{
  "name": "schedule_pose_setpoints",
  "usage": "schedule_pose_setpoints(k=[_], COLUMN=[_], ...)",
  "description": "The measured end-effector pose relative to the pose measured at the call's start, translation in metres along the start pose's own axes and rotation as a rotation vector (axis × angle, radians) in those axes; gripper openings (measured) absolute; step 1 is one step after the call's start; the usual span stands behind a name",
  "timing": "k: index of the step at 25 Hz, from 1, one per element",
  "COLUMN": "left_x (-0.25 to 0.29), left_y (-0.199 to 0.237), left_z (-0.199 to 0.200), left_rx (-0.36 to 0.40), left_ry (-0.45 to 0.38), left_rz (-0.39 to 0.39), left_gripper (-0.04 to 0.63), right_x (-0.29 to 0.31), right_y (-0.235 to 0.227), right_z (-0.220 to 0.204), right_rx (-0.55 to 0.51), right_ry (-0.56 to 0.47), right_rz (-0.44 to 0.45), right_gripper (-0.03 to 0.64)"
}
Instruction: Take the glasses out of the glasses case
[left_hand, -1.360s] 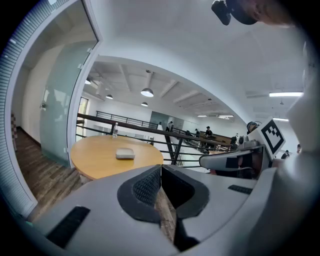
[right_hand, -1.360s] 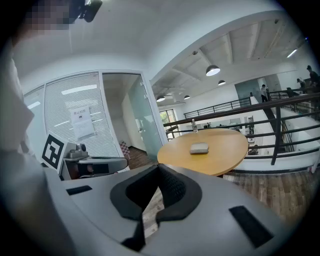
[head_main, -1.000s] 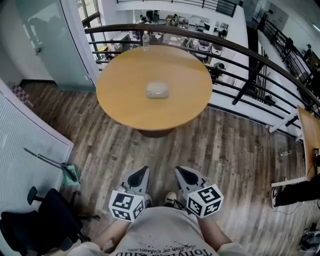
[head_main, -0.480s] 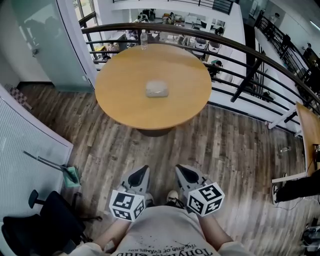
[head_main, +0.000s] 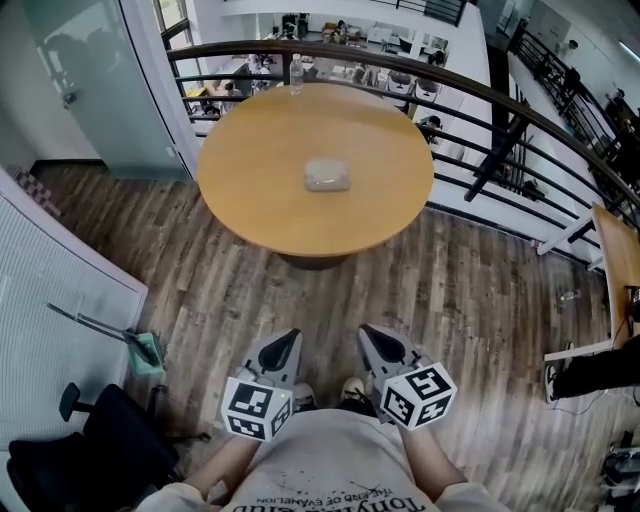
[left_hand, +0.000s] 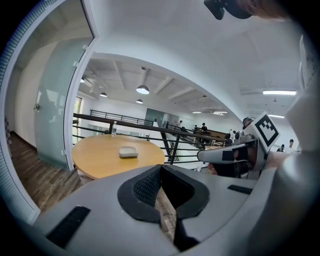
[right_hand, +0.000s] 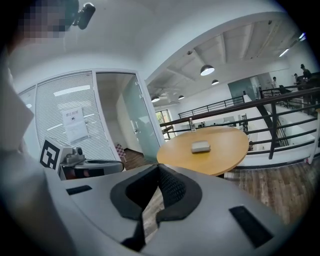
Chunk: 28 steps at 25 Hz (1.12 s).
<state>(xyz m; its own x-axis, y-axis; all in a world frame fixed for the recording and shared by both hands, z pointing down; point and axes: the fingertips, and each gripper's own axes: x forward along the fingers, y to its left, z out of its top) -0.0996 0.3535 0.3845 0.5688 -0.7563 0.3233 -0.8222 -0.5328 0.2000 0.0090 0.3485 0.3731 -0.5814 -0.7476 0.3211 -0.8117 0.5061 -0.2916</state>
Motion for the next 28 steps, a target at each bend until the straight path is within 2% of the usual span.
schedule_pose_setpoints(k=[9,16,23,28], left_x=[-0.004,0.018,0.074,0.143], left_y=[0.026,0.041,0.077,0.105], left_z=[0.003,0.006,0.022,0.041], left_rx=[-0.008,-0.022,-0.028,-0.032], left_ry=[-0.012,-0.01,0.002,0.011], left_rz=[-0.045,-0.045,-0.017,-0.006], left_gripper=[0.025,0.025,0.025,0.025], right_x=[0.023,0.047,0.1,0.147], right_y=[0.012,-0.004,-0.045,-0.094], right_z=[0.008,0.011,0.032,0.065], right_rx=[-0.02,-0.021,-0.021,-0.059], right_ry=[0.0,-0.002,-0.002,-0.006], right_rz=[-0.021,-0.005,0.018,0.034], right_gripper=[0.018,0.018,0.018,0.018])
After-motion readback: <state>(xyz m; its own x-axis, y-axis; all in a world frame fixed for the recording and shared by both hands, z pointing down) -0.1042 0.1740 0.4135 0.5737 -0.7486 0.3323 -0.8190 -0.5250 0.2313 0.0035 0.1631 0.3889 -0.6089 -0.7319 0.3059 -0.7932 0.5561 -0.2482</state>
